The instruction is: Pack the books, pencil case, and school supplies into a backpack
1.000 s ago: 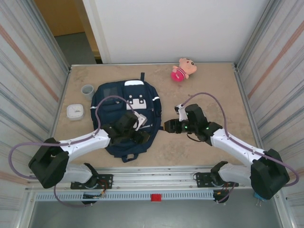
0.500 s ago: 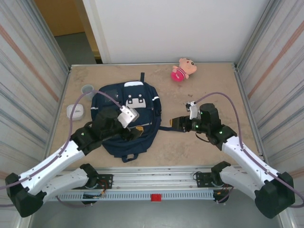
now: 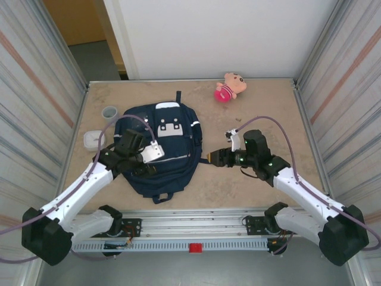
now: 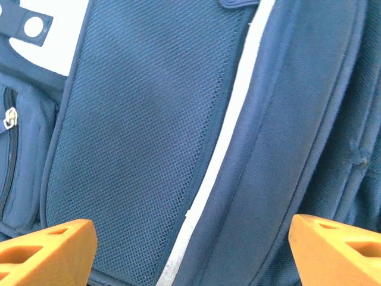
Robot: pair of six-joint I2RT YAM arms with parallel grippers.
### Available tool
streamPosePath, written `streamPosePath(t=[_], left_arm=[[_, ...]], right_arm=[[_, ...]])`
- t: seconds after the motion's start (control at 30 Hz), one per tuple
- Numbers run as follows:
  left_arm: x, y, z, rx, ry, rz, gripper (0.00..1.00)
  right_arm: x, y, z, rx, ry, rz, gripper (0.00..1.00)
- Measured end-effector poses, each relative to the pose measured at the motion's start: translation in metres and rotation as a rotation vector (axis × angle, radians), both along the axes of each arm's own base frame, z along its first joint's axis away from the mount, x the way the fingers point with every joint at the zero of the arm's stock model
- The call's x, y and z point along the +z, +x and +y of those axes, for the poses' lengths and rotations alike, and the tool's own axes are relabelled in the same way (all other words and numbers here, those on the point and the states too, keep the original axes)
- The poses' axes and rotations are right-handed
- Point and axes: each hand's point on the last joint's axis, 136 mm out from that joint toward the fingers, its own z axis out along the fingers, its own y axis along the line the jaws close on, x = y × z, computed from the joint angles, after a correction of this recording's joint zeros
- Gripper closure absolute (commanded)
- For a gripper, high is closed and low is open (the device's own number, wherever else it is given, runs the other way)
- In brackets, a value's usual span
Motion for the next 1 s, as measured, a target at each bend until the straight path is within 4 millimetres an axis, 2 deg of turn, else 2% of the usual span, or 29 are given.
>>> streamPosePath(t=[0.27,0.3,0.53,0.7,0.77,0.8,0.9,1.0], left_arm=[[-0.037,0.003,0.001,-0.101,0.135,0.099,0.05],[-0.038,0.003,0.001,-0.107,0.140,0.103,0.02],[-0.036,-0.006,-0.013,-0.184,0.072,0.126,0.03],[-0.032,0.005,-0.018,-0.186,0.062,0.080,0.21],[-0.033,0.008,-0.018,-0.183,0.073,0.067,0.23],[-0.034,0.009,-0.019,-0.184,0.080,0.059,0.23],[-0.036,0.009,-0.025,-0.204,0.080,0.035,0.14],[-0.042,0.002,-0.035,-0.245,0.070,0.028,0.11]], right_arm=[[-0.013,-0.002,0.010,0.029,-0.019,0.029,0.43],[-0.013,-0.002,0.010,0.031,-0.018,0.026,0.43],[-0.010,0.001,0.013,0.037,-0.010,0.003,0.42],[-0.013,0.001,0.017,0.050,-0.008,0.006,0.43],[-0.011,0.000,0.019,0.057,-0.004,0.000,0.43],[-0.011,0.000,0.019,0.058,-0.003,-0.001,0.43],[-0.010,0.000,0.021,0.062,0.001,-0.007,0.43],[-0.007,0.001,0.022,0.059,0.010,-0.012,0.43]])
